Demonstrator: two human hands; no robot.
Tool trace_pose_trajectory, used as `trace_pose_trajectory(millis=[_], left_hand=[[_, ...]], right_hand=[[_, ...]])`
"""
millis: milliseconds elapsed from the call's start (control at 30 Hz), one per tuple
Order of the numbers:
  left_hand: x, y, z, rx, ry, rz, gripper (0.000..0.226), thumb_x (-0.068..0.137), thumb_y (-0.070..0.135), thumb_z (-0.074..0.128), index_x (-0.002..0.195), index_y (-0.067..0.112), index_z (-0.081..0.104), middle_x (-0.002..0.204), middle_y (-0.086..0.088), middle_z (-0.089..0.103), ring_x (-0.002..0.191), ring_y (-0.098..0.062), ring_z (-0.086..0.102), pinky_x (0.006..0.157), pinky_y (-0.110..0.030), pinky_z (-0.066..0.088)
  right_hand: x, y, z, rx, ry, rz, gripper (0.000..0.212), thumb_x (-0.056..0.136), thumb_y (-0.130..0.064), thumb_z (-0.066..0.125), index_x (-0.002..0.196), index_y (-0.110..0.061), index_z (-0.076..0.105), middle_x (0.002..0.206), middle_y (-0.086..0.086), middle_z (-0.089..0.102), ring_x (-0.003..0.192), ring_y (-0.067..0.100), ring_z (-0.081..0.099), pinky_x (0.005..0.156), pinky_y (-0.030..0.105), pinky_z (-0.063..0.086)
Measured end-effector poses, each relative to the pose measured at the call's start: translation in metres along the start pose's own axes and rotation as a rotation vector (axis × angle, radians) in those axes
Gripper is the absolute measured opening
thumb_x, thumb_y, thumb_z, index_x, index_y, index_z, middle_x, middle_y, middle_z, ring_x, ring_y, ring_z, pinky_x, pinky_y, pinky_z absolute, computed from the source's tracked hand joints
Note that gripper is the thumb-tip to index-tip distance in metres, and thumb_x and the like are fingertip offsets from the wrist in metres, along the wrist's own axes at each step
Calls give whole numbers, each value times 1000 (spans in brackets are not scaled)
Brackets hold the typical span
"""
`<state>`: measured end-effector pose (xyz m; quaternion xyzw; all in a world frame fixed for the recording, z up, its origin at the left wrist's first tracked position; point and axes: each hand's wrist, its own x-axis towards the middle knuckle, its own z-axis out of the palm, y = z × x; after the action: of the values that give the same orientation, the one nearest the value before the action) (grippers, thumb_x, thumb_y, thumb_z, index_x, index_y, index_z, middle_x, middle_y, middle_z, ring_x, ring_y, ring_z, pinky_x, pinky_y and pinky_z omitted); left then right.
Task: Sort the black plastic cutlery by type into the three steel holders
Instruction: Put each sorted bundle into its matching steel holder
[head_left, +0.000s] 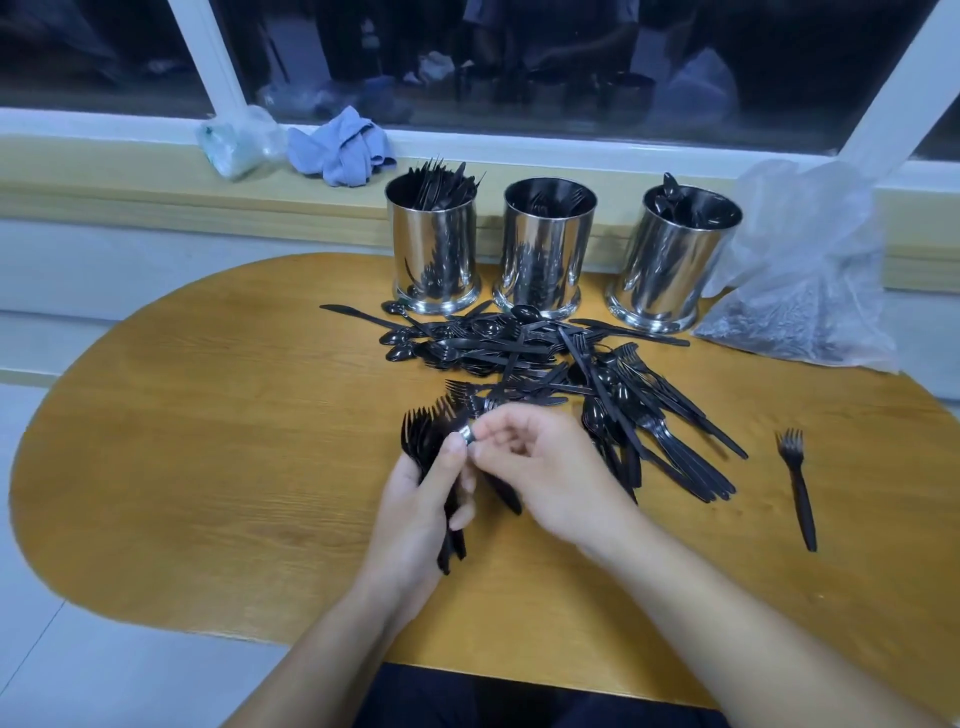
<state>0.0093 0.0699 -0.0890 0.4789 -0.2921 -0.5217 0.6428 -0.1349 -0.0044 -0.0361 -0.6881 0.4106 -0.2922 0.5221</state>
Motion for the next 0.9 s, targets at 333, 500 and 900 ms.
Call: trace_pose_trajectory(millis=[333,500,900], left_hand=[[2,0,1,-166,169,-149,35,112,39,63,121,5,67,106,-20,77,105,-35,77,96,-50,61],[8,-1,-1,-258,154,-100,23,114,33,60,119,11,59,79,-11,50,82,-29,62,87,-45,65],[4,0,-4,7,76,-64,36,111,39,64,91,17,44,73,-3,35,58,-15,31,46,-28,26]], right_hand=[[-12,12,5,-125,87,-33,7,96,-20,83,99,-25,87,83,-11,78,73,5,65,70,22,53],[32,39,-46,-553,297,-102,12,99,-19,79,109,-25,82,96,-17,69,85,3,62,84,26,55],[112,59,-50,-1200,-43,-427,62,96,4,68,149,-28,64,112,-6,52,102,22,49,92,37,39]])
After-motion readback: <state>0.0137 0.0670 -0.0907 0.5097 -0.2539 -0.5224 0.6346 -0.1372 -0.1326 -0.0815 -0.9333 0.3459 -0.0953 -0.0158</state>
